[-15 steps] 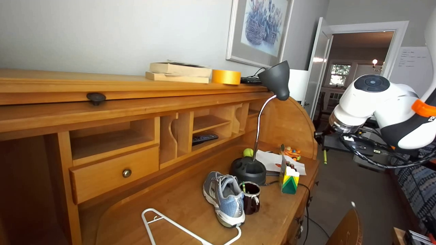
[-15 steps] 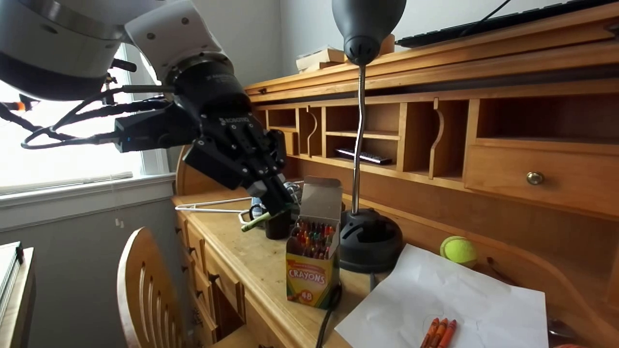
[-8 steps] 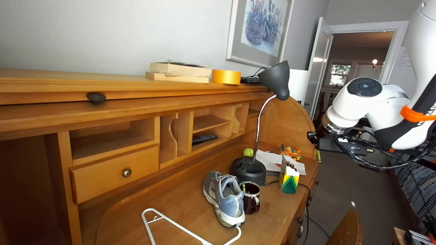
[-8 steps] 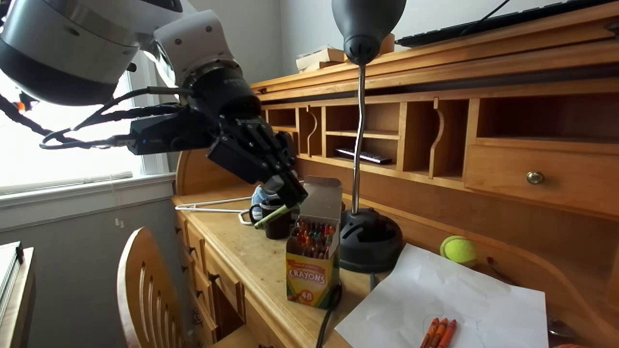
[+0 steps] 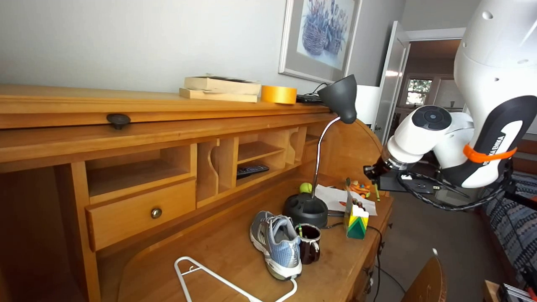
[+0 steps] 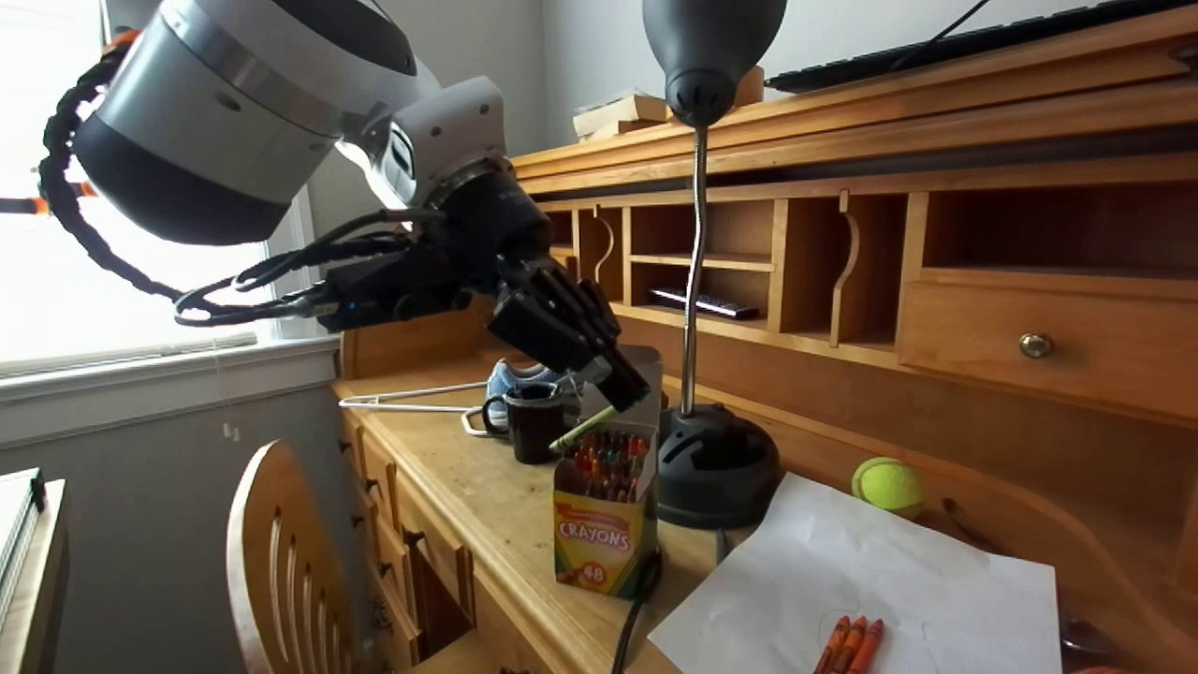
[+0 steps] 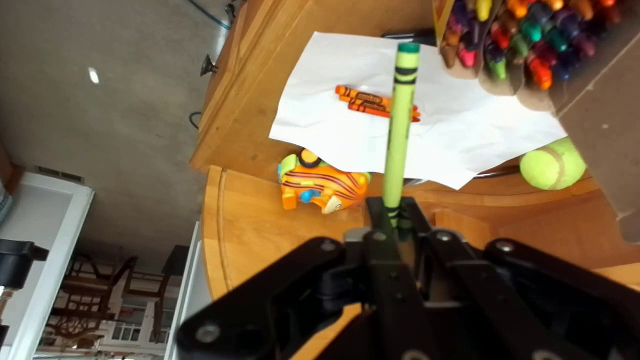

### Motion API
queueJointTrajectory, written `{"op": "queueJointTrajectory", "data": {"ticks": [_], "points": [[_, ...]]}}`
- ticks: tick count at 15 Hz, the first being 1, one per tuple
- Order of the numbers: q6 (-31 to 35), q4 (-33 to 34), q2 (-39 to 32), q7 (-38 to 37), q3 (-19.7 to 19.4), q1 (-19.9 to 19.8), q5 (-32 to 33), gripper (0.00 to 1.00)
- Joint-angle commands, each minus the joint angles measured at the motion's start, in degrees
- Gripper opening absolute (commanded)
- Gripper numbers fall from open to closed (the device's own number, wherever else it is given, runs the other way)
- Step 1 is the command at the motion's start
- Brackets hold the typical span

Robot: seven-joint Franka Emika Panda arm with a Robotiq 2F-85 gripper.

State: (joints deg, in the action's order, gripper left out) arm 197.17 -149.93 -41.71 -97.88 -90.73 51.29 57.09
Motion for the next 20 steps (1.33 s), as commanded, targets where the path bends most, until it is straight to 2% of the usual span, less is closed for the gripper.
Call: {"op": "queueJointTrajectory", "data": {"ticks": [1, 6, 15, 20], "points": [[5.58, 2.11, -5.85, -0.36, 5.21, -4.15, -3.98, 0.03], [8.21, 3.32, -9.35, -0.06, 9.46, -6.25, -7.76, 0.03], [9.36, 3.68, -12.50, -0.47, 12.56, -5.30, -11.90, 0.03], [9.27, 3.15, -12.01, -0.63, 13.76, -5.04, -12.70, 0.03]]}}
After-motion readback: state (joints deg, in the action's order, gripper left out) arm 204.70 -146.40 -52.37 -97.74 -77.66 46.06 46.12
